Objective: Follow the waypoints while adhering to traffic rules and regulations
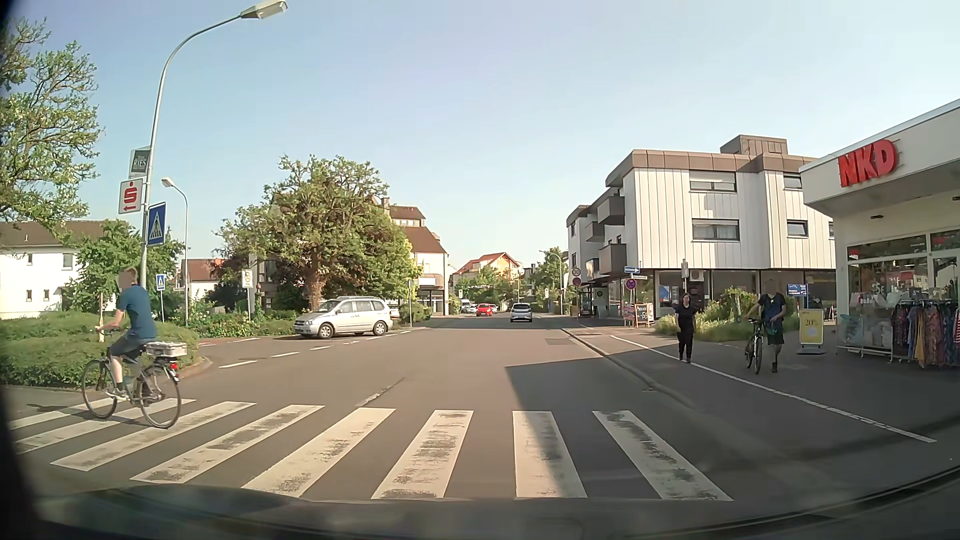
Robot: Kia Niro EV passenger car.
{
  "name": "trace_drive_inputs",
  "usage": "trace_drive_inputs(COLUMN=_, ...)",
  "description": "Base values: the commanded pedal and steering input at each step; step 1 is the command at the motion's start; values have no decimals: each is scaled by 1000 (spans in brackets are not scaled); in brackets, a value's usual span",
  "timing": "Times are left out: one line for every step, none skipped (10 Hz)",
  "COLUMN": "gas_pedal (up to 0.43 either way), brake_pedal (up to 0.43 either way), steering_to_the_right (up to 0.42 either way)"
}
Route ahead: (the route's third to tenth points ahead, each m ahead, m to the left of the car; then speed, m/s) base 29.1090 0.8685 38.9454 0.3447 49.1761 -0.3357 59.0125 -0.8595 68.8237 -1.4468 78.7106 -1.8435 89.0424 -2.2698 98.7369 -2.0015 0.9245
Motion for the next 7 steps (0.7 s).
trace_drive_inputs(gas_pedal=220, brake_pedal=30, steering_to_the_right=0)
trace_drive_inputs(gas_pedal=260, brake_pedal=30, steering_to_the_right=-2)
trace_drive_inputs(gas_pedal=287, brake_pedal=30, steering_to_the_right=-6)
trace_drive_inputs(gas_pedal=220, brake_pedal=30, steering_to_the_right=-8)
trace_drive_inputs(gas_pedal=0, brake_pedal=30, steering_to_the_right=-6)
trace_drive_inputs(gas_pedal=20, brake_pedal=30, steering_to_the_right=-4)
trace_drive_inputs(gas_pedal=67, brake_pedal=30, steering_to_the_right=-4)
